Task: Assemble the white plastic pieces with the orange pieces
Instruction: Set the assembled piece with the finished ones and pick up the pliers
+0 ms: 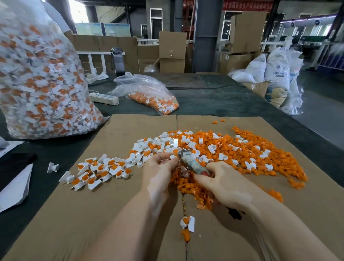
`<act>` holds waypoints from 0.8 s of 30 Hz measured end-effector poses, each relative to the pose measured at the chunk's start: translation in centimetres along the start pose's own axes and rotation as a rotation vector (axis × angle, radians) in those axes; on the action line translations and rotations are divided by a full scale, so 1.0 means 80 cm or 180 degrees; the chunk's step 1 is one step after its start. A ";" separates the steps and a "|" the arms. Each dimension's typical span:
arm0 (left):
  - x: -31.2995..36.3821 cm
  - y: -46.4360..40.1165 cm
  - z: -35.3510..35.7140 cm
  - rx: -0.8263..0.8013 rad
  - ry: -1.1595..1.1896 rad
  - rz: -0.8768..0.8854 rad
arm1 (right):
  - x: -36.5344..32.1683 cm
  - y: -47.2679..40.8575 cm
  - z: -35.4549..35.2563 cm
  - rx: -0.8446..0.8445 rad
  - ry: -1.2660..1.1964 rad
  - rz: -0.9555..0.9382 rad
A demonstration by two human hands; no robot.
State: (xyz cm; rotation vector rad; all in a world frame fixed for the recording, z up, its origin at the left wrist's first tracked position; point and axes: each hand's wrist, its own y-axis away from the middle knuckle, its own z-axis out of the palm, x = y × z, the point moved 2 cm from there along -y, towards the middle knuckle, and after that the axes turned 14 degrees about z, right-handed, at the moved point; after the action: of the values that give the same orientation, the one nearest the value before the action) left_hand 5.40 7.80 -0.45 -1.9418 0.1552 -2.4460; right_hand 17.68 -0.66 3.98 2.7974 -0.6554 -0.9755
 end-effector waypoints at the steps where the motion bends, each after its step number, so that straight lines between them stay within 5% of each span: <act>1: 0.001 0.000 0.000 0.0002 0.0026 0.0008 | 0.002 -0.001 0.000 0.0007 0.0018 0.0011; 9: 0.016 -0.003 -0.003 -0.0026 0.0179 0.0089 | 0.005 0.000 -0.009 -0.0355 -0.0381 0.0087; 18: 0.016 0.001 -0.002 0.0033 0.0192 0.0000 | 0.004 -0.003 0.005 0.0096 -0.0226 -0.0103; 24: 0.016 0.009 -0.013 -0.0049 0.0019 0.0260 | 0.024 -0.011 0.002 0.0854 -0.0154 -0.0063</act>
State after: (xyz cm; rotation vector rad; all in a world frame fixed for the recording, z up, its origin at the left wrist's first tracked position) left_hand 4.09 7.10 0.48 -1.8943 0.2487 -2.4068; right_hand 19.25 -0.69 2.54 3.0228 -0.8230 -1.0322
